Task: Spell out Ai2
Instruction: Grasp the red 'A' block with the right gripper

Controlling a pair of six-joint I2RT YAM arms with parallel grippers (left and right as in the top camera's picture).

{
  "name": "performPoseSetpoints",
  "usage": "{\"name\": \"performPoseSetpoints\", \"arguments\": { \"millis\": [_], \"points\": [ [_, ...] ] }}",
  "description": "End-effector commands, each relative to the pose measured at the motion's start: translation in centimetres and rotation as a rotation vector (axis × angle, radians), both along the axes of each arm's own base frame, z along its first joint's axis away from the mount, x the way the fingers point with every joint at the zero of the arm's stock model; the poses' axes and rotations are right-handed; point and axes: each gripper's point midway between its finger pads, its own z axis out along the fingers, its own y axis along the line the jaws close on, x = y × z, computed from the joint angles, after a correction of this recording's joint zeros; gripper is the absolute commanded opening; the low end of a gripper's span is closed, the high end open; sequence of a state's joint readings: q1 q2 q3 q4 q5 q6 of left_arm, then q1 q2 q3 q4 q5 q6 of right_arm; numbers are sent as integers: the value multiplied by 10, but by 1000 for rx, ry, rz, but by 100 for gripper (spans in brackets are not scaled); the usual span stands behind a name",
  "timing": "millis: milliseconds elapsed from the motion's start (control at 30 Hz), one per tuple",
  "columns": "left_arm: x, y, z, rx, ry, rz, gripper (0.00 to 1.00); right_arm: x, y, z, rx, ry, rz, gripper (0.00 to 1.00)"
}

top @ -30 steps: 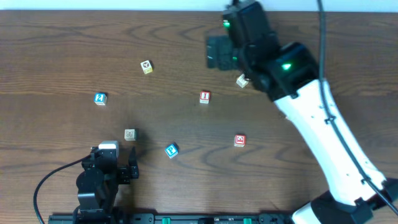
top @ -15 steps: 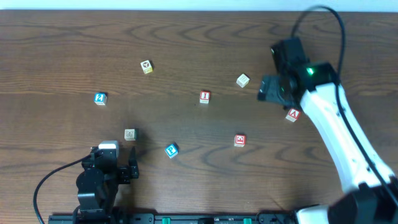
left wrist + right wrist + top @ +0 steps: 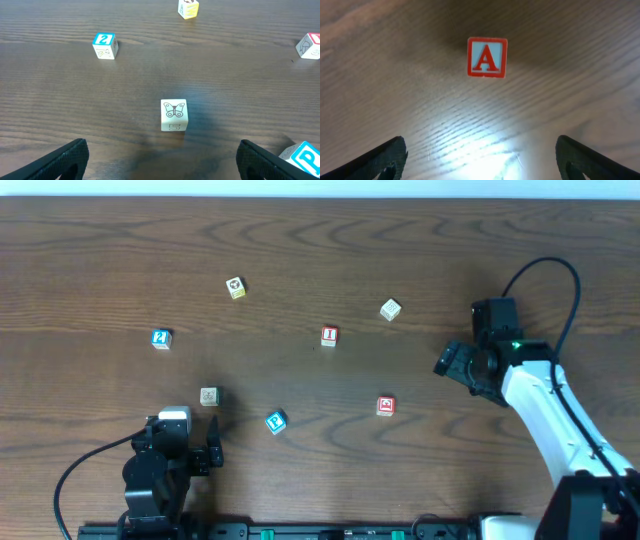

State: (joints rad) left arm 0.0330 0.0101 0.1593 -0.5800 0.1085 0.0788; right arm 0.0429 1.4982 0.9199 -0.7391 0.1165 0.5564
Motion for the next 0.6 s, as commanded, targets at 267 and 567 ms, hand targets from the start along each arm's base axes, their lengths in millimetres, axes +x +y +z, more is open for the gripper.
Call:
{"name": "performPoseSetpoints", "arguments": {
  "millis": [267,567],
  "points": [
    [0,0,-2,-10,2,3,95,11,-6,-44,5,48,-26,88],
    [0,0,-2,-10,2,3,95,21,-22,-49,-69,28,-1,76]
  ]
}}
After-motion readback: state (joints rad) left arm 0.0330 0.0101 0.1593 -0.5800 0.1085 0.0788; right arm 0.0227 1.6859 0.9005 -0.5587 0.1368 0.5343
